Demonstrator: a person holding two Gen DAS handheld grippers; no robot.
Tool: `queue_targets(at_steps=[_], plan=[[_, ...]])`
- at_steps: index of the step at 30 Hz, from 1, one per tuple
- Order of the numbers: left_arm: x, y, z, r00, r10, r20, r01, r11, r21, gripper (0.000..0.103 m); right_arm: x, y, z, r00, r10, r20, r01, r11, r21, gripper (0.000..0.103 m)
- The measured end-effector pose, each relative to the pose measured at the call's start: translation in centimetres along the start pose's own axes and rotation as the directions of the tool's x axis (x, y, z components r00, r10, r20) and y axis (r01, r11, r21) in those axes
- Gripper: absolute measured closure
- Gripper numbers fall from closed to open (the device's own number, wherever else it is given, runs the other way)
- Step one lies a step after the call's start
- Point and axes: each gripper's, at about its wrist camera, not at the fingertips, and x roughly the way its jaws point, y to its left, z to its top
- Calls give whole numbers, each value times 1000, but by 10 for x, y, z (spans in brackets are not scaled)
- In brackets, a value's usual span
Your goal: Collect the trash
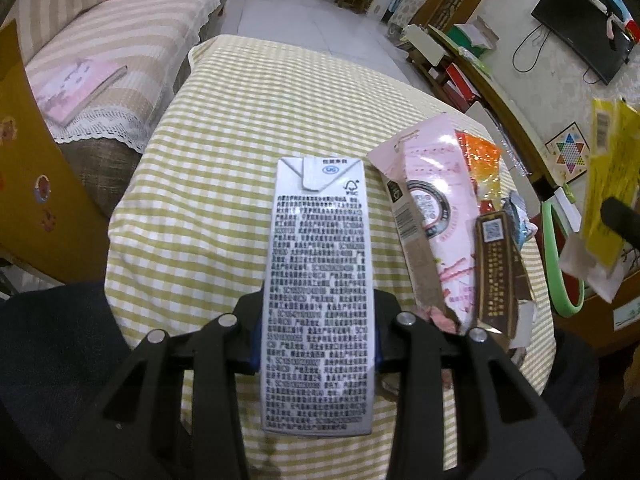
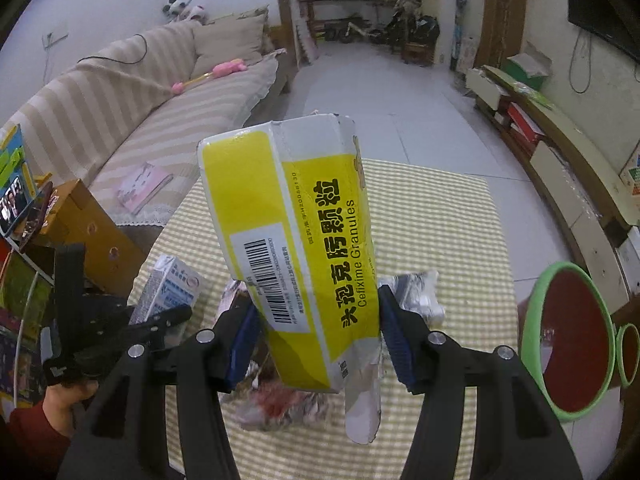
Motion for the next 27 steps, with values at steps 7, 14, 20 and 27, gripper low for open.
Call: queue_targets(at_steps=[7,14,20,27], plan=[[-25,-13,2,999,19,48,-20,999,31,67,-9,-5,-20,999,2,34,-3,999,45,48],[-49,-39,21,993,-1,118,-9,997,82,67,-10,-8,-24,999,-12,41,9,997,73,47],[-58,-71,37,987,-44,157,22,990,142,67,-19,-26,-31,997,-53,54,47,992,115,46],[-55,-107,45,982,-102,159,67,975,210,67,-29,-50,-43,994,-97,53,85,979,187,46]])
